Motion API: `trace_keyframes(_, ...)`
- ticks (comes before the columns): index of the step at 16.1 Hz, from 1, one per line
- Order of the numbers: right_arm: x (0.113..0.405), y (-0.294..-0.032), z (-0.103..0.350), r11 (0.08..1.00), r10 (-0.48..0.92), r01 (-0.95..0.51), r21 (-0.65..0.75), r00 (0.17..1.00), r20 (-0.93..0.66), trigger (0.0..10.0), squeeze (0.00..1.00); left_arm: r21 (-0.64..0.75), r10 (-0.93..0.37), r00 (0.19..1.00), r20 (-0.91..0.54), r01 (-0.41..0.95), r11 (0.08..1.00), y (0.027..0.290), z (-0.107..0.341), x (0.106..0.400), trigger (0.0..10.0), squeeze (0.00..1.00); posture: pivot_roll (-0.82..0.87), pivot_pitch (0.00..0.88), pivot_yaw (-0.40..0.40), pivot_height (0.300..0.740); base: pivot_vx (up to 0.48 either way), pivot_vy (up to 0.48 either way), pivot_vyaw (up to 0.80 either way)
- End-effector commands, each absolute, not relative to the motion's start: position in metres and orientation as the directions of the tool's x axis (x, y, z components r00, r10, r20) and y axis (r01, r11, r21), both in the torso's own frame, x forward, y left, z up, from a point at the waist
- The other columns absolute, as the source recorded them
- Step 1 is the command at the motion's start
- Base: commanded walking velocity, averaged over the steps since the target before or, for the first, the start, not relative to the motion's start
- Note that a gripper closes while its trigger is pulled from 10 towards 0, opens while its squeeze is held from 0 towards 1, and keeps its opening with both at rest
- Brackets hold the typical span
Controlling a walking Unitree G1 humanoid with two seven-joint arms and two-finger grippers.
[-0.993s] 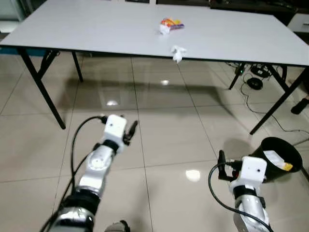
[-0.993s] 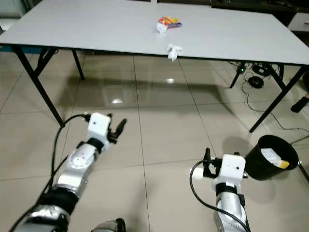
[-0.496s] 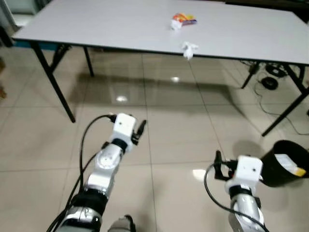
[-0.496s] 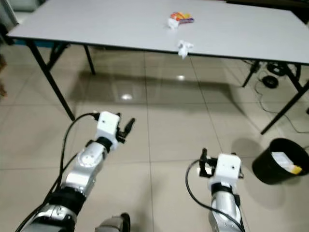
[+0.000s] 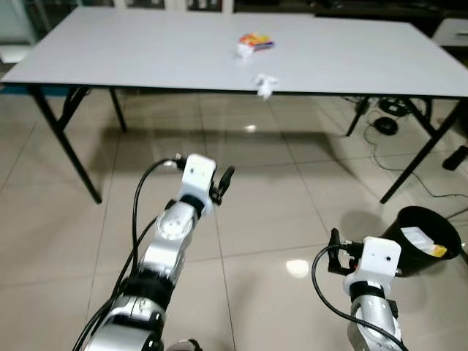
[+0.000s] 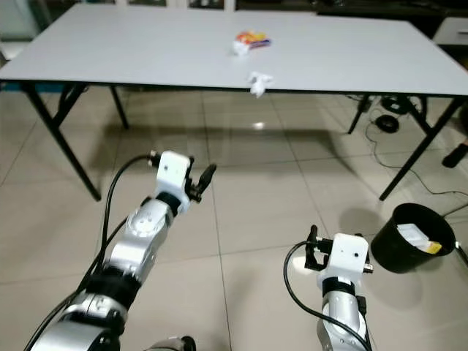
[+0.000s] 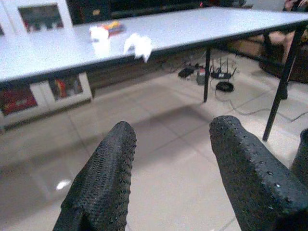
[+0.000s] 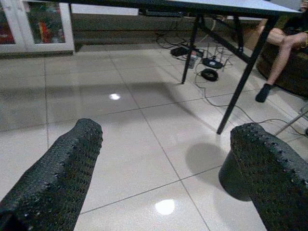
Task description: Picking trash to rubbish bin
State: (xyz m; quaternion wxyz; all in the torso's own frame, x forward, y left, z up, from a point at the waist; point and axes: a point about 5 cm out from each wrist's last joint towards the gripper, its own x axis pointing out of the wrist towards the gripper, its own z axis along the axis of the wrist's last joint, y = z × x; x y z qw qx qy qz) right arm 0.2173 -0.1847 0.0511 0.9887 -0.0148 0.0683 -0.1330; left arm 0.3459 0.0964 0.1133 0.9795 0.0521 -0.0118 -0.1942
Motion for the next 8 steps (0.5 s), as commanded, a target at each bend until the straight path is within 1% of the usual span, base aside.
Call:
trace_keyframes(1,0.2194,-0.1902,0.0579,0.957,-0.287,0.282,-0.063,0.952,-0.108,10.0,0.0,0.097,-0.384,0.923,-0.006,0.383,0.919,0.0948,0.1139,0.3473,10.0,0.0,0.12,0.066,-0.019,0.74,0.465,0.0,0.0)
trace_keyframes(8,0.2253,-0.1862,0.0591,0.96,-0.28,0.275,-0.056,0.955,-0.099,10.0,0.0,0.092,-0.394,0.919,-0.009,0.393,0.915,0.093,0.1153,0.3476,10.0,0.0,0.13,0.062,-0.017,0.74,0.463,0.0,0.0)
